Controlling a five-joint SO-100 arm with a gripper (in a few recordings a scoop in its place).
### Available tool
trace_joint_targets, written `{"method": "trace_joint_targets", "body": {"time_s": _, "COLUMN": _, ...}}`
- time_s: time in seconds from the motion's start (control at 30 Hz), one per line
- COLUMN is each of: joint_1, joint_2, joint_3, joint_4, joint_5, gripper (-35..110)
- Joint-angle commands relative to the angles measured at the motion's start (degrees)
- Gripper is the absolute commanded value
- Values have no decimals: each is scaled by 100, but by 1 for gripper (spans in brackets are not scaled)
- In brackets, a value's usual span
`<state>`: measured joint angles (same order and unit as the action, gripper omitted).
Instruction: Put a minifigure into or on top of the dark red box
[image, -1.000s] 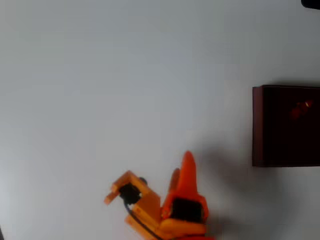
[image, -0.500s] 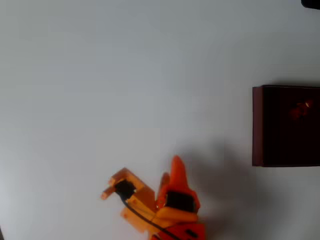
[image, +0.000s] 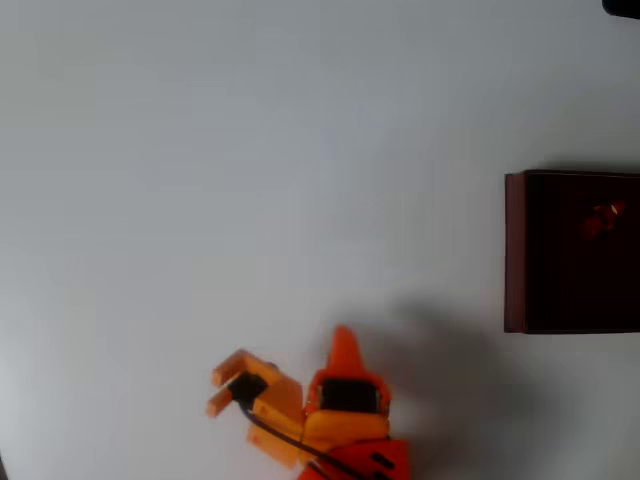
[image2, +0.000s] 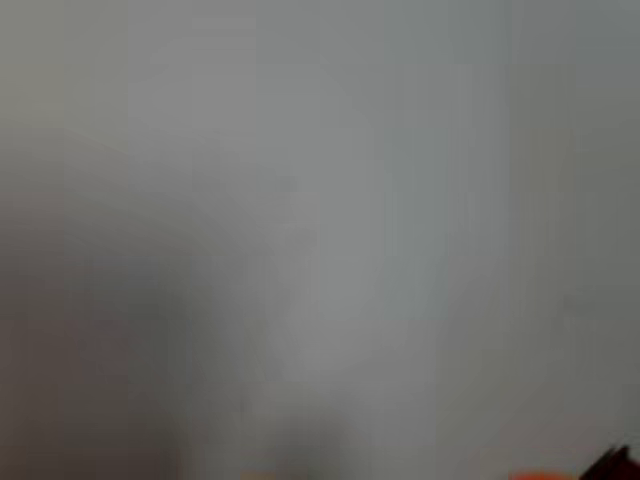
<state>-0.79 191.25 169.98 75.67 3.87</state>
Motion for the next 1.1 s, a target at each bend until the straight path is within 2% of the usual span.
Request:
{"method": "trace_joint_targets", "body": {"time_s": 0.0, "joint_1": -149, "joint_2": 62, "joint_3": 35, "joint_4": 141, "joint_5": -132, "gripper": 6}}
{"method": "trace_joint_targets", "body": {"time_s": 0.4, "joint_1": -756, "joint_2": 53, "joint_3": 220, "joint_4": 141, "joint_5": -35, "gripper": 0}}
{"method": "trace_joint_targets", "body": {"time_s": 1.07, "joint_1": -747, "joint_2": 53, "joint_3": 220, "joint_4": 141, "joint_5": -35, "gripper": 0}}
